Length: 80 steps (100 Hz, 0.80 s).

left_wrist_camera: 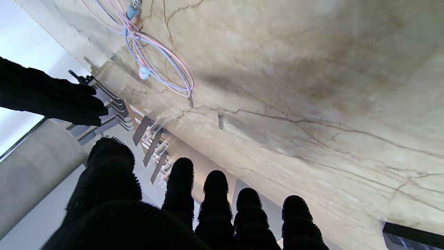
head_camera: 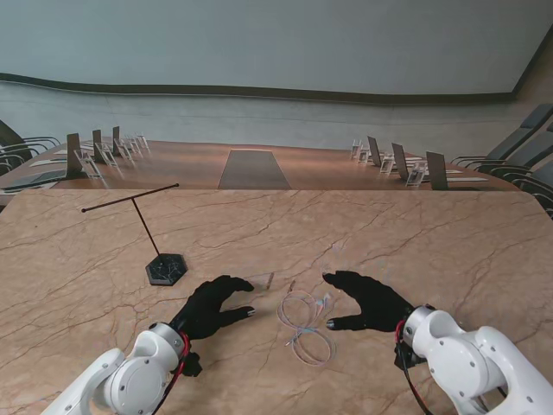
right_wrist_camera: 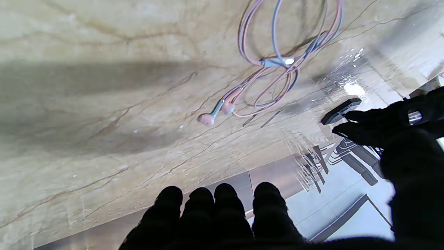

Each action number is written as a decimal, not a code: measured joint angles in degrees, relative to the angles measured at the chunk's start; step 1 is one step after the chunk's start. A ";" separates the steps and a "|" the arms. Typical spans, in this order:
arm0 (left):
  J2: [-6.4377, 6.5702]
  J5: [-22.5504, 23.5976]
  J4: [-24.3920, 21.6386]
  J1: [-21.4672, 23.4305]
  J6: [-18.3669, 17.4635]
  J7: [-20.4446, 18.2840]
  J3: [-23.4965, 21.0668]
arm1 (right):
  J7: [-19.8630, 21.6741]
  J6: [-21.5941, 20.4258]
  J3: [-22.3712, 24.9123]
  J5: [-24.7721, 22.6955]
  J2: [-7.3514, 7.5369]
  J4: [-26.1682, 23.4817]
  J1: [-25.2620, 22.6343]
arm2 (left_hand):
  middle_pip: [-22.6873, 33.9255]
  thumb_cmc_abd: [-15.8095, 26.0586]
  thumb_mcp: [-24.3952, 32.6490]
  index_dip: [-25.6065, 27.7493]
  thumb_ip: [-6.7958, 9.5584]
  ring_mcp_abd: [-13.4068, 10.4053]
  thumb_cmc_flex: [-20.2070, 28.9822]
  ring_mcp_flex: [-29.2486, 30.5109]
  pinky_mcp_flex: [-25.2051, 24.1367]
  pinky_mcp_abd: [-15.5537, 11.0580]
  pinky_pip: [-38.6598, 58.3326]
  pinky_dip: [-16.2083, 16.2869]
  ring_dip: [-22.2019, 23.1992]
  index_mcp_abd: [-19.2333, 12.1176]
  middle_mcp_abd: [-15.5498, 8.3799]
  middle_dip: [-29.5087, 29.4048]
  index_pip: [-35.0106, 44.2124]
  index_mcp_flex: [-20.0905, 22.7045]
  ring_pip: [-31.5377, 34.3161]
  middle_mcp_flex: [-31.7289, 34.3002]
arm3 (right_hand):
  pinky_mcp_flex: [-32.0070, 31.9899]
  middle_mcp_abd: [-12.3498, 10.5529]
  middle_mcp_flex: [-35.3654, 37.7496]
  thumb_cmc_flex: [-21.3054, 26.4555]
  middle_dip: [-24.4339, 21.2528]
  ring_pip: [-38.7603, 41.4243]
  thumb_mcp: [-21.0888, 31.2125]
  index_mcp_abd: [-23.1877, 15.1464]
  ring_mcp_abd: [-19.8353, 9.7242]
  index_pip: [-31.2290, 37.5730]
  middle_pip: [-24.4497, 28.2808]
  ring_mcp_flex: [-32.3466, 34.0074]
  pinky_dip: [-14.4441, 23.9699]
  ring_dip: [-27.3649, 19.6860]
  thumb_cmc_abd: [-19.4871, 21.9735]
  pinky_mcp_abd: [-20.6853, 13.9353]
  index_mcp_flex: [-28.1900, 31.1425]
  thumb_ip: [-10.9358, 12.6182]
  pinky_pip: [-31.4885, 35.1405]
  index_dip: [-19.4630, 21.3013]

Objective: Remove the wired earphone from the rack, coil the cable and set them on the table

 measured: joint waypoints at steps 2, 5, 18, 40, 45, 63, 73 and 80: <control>0.03 0.13 -0.12 0.27 -0.04 0.00 -0.11 | -0.18 0.00 0.14 0.08 -0.04 -0.23 -0.45 | 0.00 0.00 0.00 0.00 0.00 -0.12 -0.27 0.00 0.00 0.00 -0.08 -0.25 -0.01 0.00 0.00 -0.04 0.00 0.00 -0.03 0.00 | 0.02 0.00 0.00 0.00 -0.25 0.00 0.00 0.00 0.00 0.00 0.00 0.00 -0.17 -0.13 0.00 0.00 0.00 0.00 -0.04 -0.18; 0.07 0.32 -0.29 0.65 -0.09 0.00 -0.26 | -0.56 0.01 0.32 0.16 -0.11 -0.54 -1.12 | 0.00 0.00 0.00 0.00 0.00 -0.21 -0.63 0.00 0.09 -0.02 -0.15 -0.49 -0.02 0.00 0.00 -0.12 0.00 -0.01 -0.05 0.00 | 0.02 -0.01 0.00 0.00 -0.47 0.00 0.00 -0.01 0.00 0.00 0.00 0.00 -0.53 -0.20 0.00 -0.01 0.01 0.00 -0.05 -0.72; 0.25 2.08 -0.85 1.91 -0.40 -0.01 -0.84 | -2.09 0.26 0.72 0.56 -0.35 -1.40 -3.44 | -0.01 0.65 -0.05 -0.01 0.01 -0.22 -1.35 0.00 0.33 -0.06 -0.39 -1.15 -0.04 0.00 -0.02 -0.59 0.00 -0.27 -0.70 -0.08 | 0.02 -0.01 0.00 0.00 -0.50 -0.01 0.00 -0.01 -0.01 0.00 0.00 0.00 -0.57 -0.24 0.00 -0.01 0.06 0.00 -0.07 -1.34; 0.46 1.38 -1.49 2.78 -0.59 -0.58 -1.40 | -4.39 1.82 0.76 5.00 -0.88 -1.67 -5.53 | -0.47 1.34 -0.04 -0.06 0.03 -0.25 -2.02 -0.62 0.72 -0.60 -1.54 -3.22 -0.55 -0.02 -0.02 -0.65 -0.64 -0.94 -2.38 -0.73 | -0.03 0.09 0.00 0.13 -0.50 -0.01 0.00 -0.01 0.13 0.00 0.00 0.00 -0.32 -0.24 0.00 -0.02 0.08 0.00 -0.08 -0.78; 0.49 1.39 -1.50 2.83 -0.59 -0.59 -1.40 | -4.78 1.75 0.93 4.46 -1.05 -1.74 -5.91 | -0.68 1.46 -0.04 -0.49 0.03 -0.28 -2.02 -0.62 0.74 -0.64 -1.56 -3.59 -0.59 -0.03 -0.02 -0.82 -0.67 -0.98 -2.48 -1.28 | -0.04 0.10 0.00 0.13 -0.50 -0.01 0.00 -0.01 0.15 0.00 0.00 0.00 -0.05 -0.24 0.00 -0.02 0.08 0.00 -0.08 -0.69; 0.59 1.46 -1.61 2.73 -0.52 -1.19 -1.35 | -5.90 1.29 1.43 3.47 -1.29 -1.79 -6.76 | -1.81 1.89 -0.03 -0.64 0.03 -0.90 -3.29 -0.62 0.85 -1.08 -2.12 -4.71 -2.09 -0.03 -0.08 -1.64 -0.87 -1.08 -3.12 -1.57 | -0.08 0.22 0.00 0.13 -0.50 -0.01 0.00 -0.01 0.26 0.00 0.00 0.00 -0.03 -0.24 0.00 -0.02 0.08 0.00 -0.08 0.10; 0.67 1.44 -1.60 2.36 -0.38 -1.41 -1.05 | -6.29 1.43 1.42 4.46 -1.36 -1.64 -6.81 | -2.56 1.90 -0.03 -1.24 0.03 -1.00 -3.41 -0.62 0.85 -1.20 -2.15 -5.24 -2.77 -0.03 -0.57 -2.04 -1.46 -1.74 -3.17 -1.97 | -0.11 0.23 0.00 0.13 -0.50 -0.01 0.00 -0.01 0.26 0.00 0.00 0.00 -0.02 -0.24 0.00 -0.02 0.08 0.00 -0.08 0.75; 0.69 1.39 -1.60 2.11 -0.22 -1.58 -0.89 | -6.25 1.43 1.42 4.51 -1.38 -1.46 -6.74 | -2.82 1.90 -0.03 -1.29 0.03 -1.01 -3.44 -0.62 0.86 -1.27 -2.16 -5.74 -3.16 -0.03 -0.57 -2.12 -1.46 -1.74 -3.22 -1.97 | -0.11 0.23 0.00 0.13 -0.50 -0.01 0.00 -0.01 0.26 0.00 0.00 0.00 -0.02 -0.24 0.00 -0.02 0.08 0.00 -0.08 1.29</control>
